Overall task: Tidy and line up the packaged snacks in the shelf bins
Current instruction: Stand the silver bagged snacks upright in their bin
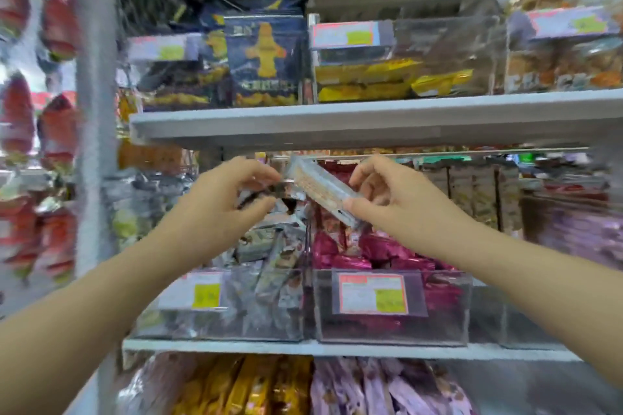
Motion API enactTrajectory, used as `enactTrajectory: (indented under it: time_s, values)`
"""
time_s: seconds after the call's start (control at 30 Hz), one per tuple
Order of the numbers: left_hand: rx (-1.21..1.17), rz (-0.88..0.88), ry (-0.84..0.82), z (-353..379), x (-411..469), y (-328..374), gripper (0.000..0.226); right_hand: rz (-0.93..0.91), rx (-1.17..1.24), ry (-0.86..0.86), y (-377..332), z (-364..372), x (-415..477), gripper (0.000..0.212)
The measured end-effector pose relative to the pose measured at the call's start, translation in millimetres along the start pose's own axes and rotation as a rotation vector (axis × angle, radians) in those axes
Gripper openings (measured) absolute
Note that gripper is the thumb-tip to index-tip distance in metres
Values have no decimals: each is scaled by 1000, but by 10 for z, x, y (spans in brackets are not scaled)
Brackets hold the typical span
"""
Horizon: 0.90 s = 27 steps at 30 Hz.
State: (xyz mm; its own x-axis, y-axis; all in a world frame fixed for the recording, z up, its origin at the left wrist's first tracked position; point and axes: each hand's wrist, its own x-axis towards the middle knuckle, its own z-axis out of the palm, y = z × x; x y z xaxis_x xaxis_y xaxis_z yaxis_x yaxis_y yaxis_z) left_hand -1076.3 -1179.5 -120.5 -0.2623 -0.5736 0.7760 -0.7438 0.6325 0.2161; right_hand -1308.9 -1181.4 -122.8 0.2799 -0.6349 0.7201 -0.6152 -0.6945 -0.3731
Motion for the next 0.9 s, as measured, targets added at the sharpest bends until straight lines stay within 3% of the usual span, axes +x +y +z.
enactTrajectory:
  time_s: [0.23, 0.43, 0.6, 0.8, 0.9]
  values:
    - [332, 19, -73, -123, -316, -610, 19, 61, -126, 21, -24, 572, 542, 10]
    - [305, 30, -100, -34, -400, -759, 31, 82, -243, 25, -24, 840, 766, 24]
    - [267, 58, -48, 17, -428, -817, 42, 43, -264, -166, -143, 833, 764, 44]
    - [297, 89, -47, 37, -534, -823, 38, 53, -425, -336, -97, 640, 648, 27]
    - [290, 98, -23, 20, -545, -805, 37, -5, -475, -320, -199, 631, 576, 28]
